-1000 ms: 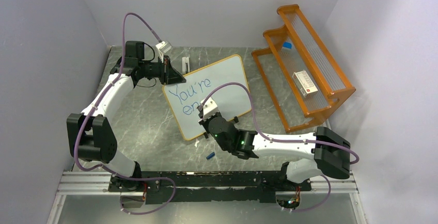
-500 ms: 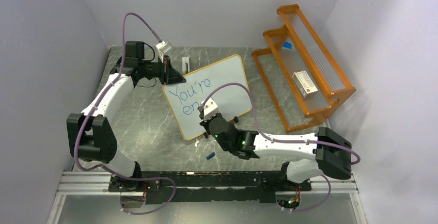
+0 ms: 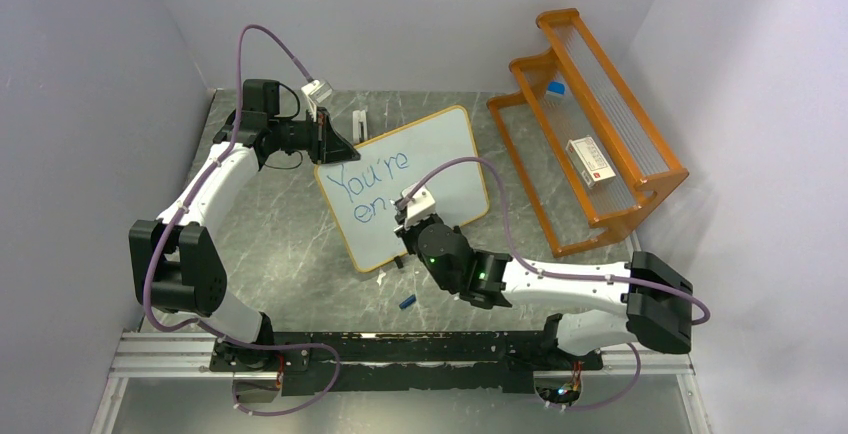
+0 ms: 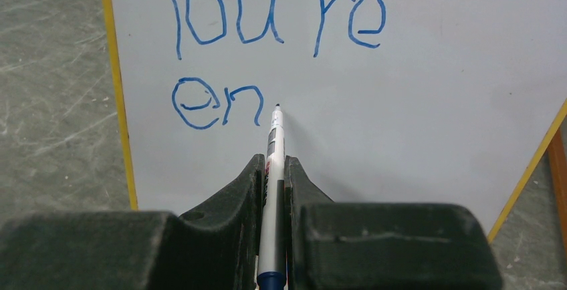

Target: Write a sentence on the whiteboard

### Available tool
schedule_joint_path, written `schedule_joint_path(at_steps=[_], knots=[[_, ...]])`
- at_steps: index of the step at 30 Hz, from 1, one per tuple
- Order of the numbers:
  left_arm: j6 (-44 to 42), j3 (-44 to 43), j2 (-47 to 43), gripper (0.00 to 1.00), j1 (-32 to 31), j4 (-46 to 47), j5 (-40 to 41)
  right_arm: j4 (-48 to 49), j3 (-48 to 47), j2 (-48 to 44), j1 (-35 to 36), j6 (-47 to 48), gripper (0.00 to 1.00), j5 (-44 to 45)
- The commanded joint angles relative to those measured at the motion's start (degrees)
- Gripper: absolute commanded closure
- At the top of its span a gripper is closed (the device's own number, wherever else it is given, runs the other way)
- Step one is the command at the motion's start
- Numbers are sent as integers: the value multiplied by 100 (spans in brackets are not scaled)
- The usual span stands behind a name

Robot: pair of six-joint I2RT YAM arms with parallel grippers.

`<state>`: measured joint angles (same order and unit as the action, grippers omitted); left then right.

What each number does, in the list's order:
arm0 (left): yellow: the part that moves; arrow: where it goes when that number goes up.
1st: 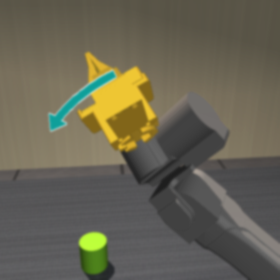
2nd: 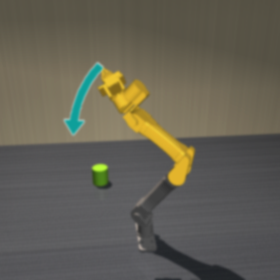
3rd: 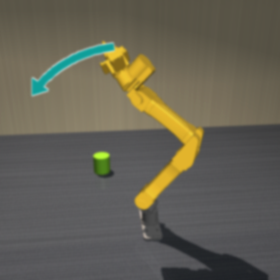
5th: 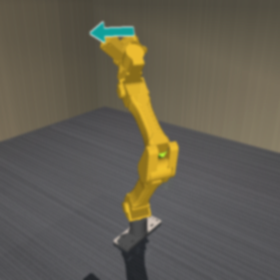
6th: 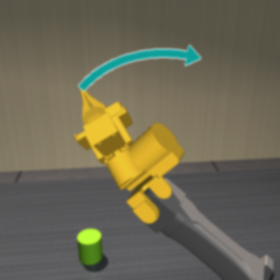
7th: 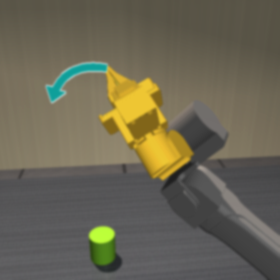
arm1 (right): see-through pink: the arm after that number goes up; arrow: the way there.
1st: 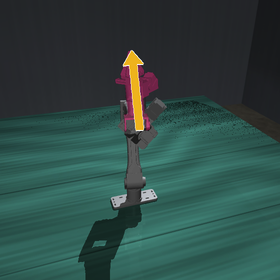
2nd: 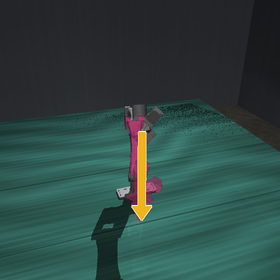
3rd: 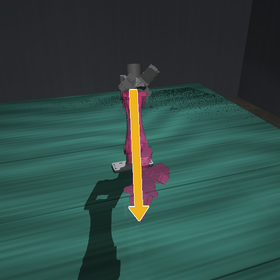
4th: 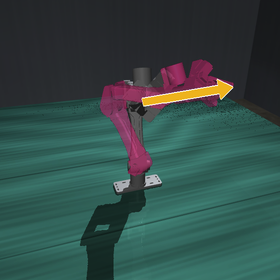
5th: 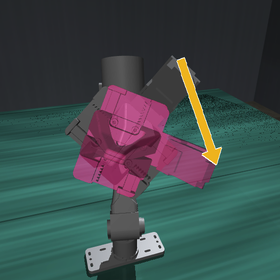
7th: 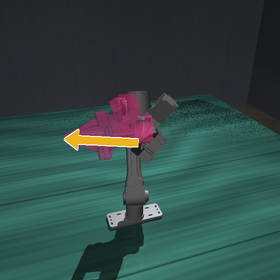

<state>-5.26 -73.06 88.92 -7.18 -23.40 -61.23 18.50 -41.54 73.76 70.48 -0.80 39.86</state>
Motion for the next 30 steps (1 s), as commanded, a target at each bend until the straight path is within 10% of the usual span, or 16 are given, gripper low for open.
schedule_joint_path(at_steps=[1,30], knots=[[-311,46,48,95,15,-59,325,387,28,78,-59,31,100,79],[-327,37,95,95,15,-68,341,-96,68,205,-186,-171,100,-273]])
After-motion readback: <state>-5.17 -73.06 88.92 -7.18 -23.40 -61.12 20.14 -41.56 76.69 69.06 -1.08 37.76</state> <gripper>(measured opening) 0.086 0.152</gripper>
